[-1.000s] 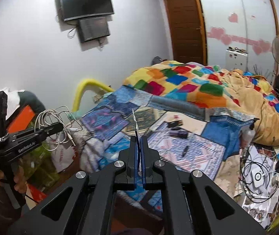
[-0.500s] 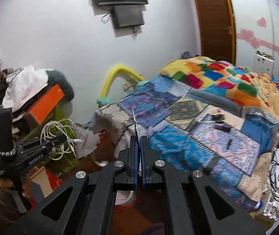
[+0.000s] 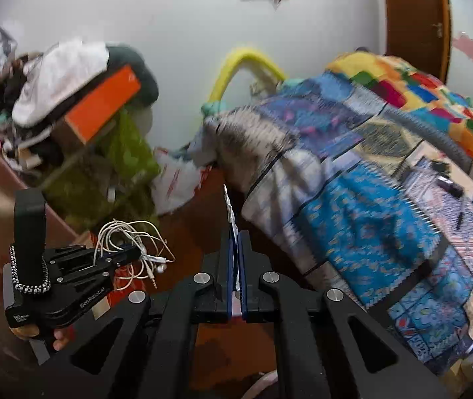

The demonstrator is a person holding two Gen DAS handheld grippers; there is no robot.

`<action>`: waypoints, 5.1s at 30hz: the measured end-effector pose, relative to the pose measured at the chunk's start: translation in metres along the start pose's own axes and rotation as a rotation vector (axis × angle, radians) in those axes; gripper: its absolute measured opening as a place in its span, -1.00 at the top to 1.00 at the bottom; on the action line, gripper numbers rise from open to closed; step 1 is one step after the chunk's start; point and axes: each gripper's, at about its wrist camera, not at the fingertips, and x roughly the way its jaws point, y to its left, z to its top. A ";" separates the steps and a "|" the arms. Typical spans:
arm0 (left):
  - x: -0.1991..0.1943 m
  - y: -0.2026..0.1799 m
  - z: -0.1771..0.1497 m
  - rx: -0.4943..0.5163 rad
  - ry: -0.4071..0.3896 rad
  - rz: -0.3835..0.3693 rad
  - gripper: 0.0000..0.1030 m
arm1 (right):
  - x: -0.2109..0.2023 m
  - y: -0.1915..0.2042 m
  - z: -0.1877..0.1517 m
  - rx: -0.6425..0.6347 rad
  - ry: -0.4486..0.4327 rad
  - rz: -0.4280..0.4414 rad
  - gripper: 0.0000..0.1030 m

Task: Collect trash
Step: 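Carry the cables in both tools over the bin, then open both tools to drop the white cables into the bin, then bring both open tools back over the items on the bed, then close the right tool on the black Sharpie while the left tool grasps the purple tube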

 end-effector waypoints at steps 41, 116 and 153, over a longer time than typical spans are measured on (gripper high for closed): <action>0.210 0.062 -0.027 -0.366 0.454 -0.028 0.09 | 0.260 -0.012 -0.044 0.027 0.587 0.063 0.59; 0.029 -0.323 0.163 0.238 -0.212 -0.286 -0.36 | -0.117 -0.296 -0.024 0.369 -0.190 -0.460 -0.36; 0.264 -0.450 0.243 0.473 0.029 -0.443 -0.35 | 0.067 -0.408 -0.011 0.338 0.036 -0.423 0.77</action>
